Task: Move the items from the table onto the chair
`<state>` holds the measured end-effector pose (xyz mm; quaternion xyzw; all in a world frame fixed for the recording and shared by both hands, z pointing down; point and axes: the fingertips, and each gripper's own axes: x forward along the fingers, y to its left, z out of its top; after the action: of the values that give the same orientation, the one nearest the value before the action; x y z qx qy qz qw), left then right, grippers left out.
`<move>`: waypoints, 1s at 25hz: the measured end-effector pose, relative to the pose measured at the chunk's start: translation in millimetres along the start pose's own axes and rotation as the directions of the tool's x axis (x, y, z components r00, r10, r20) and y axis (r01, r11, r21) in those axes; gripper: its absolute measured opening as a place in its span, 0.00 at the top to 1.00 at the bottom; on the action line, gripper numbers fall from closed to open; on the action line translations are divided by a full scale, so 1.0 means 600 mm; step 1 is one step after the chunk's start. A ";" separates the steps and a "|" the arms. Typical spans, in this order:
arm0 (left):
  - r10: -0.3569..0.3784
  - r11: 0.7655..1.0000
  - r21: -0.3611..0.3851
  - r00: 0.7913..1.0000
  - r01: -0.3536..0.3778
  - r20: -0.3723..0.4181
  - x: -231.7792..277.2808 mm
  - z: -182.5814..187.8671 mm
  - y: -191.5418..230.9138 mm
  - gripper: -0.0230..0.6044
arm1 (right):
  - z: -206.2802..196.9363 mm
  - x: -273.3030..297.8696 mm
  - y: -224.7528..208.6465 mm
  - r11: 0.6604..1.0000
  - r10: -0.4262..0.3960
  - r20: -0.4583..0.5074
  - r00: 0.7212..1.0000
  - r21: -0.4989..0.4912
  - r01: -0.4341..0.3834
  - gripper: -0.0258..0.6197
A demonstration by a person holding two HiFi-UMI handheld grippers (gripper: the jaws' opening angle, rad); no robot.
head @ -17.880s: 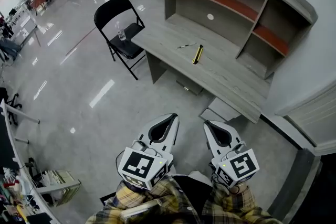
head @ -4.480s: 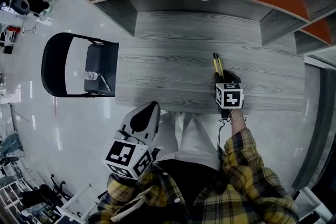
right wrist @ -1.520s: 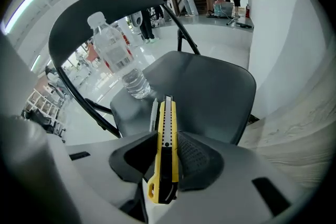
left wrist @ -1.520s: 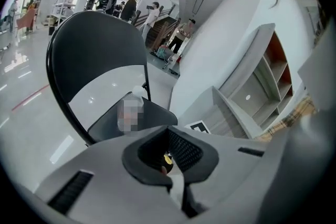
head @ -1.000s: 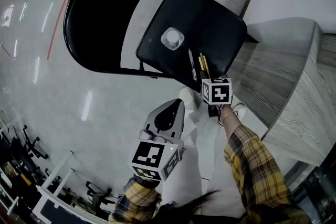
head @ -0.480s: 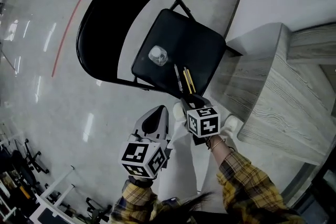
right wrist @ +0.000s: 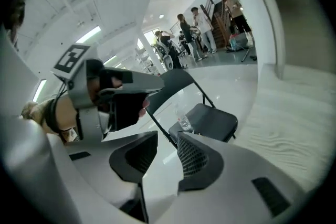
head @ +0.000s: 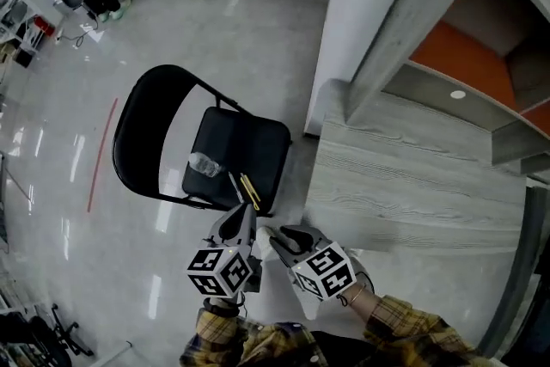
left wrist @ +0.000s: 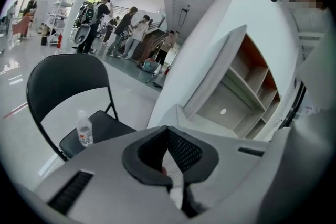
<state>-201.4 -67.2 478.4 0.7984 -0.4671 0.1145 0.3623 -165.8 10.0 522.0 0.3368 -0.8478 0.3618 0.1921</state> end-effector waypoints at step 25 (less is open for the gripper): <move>-0.443 0.802 0.378 0.885 0.462 -0.142 0.137 -0.099 -0.870 0.96 | -0.001 -0.867 -0.355 0.893 -0.449 0.528 0.721 0.245 0.377 0.84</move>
<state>285.0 76.2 317.6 0.9407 -0.2209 0.1364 0.2182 349.3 126.3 329.3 0.6208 -0.7455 0.2421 -0.0160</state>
